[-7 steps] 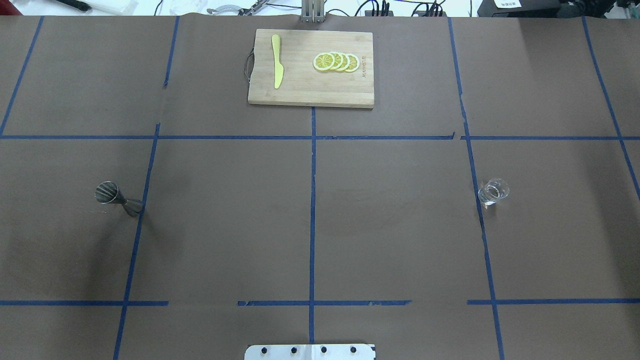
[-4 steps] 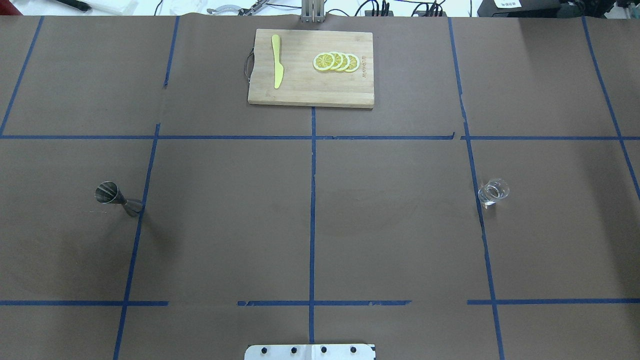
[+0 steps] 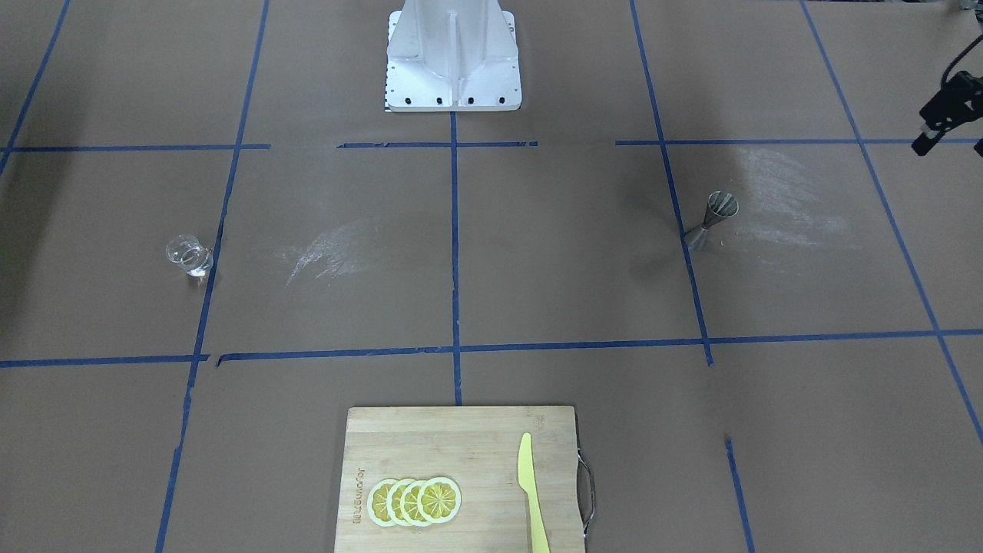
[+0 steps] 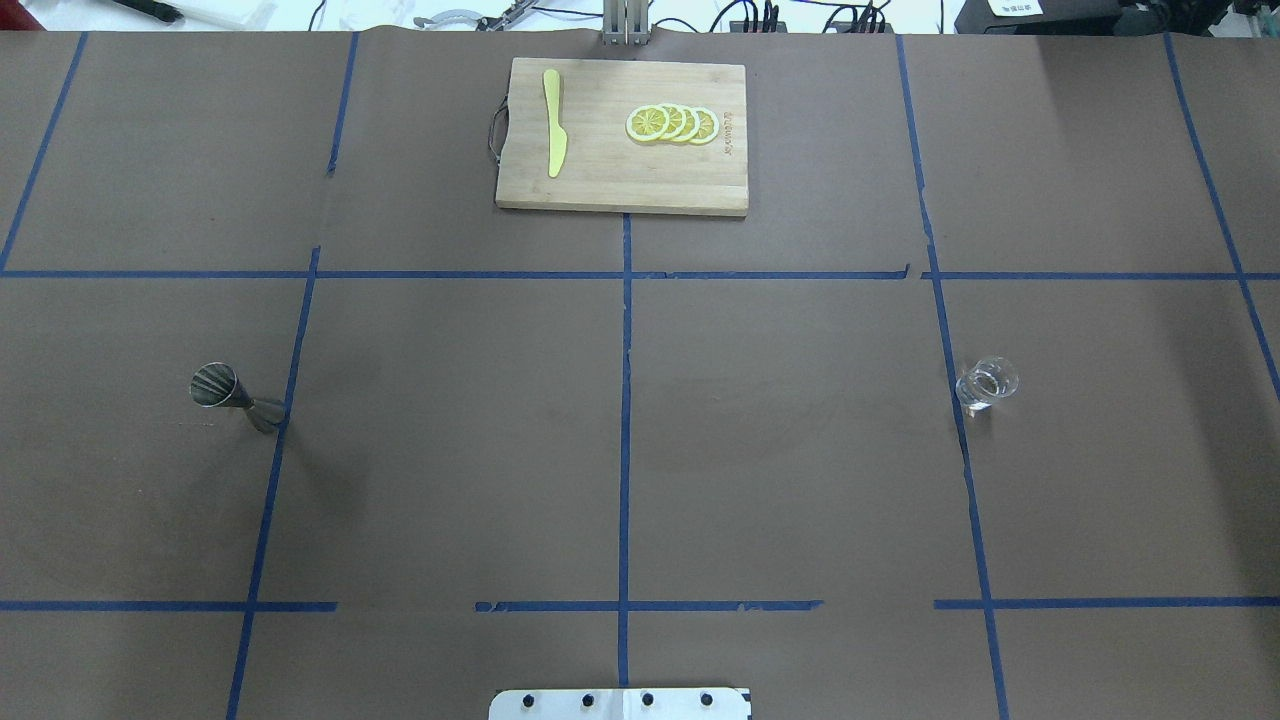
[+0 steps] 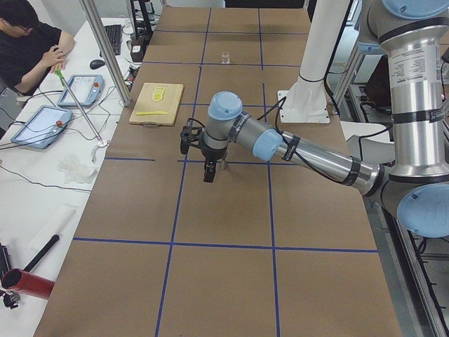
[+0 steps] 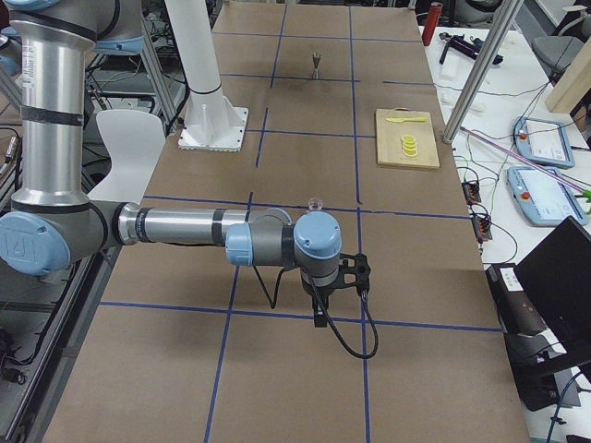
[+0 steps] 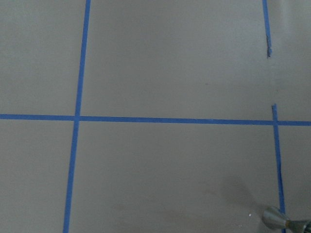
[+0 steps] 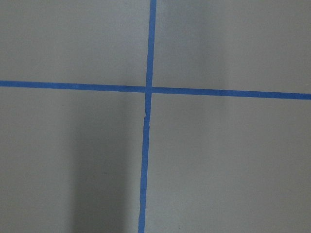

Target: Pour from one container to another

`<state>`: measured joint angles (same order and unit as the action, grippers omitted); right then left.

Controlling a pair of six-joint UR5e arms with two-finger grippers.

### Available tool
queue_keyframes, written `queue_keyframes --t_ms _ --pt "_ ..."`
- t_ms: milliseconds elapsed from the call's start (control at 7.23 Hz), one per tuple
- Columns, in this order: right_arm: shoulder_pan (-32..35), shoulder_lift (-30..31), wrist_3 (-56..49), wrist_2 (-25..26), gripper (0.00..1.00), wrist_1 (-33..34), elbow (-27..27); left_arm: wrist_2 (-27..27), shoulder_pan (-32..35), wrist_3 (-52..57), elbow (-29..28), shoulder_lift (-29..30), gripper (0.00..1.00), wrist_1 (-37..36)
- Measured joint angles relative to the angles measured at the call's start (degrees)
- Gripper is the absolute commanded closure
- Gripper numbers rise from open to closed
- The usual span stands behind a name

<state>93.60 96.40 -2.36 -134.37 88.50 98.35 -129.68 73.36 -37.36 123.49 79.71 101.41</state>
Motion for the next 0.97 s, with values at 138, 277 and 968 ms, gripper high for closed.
queue_keyframes --t_ms 138,277,968 --pt "0.0 -0.22 -0.03 0.17 0.0 0.01 -0.04 2.93 -5.42 -9.55 3.85 -0.16 0.0 1.47" --pt "-0.01 -0.17 -0.05 0.21 0.0 0.01 -0.11 4.68 -9.06 -16.37 6.65 -0.53 0.0 3.6" --pt "-0.02 2.11 0.13 -1.59 0.0 0.02 -0.26 27.86 -32.24 -35.97 10.33 -10.68 0.0 22.93"
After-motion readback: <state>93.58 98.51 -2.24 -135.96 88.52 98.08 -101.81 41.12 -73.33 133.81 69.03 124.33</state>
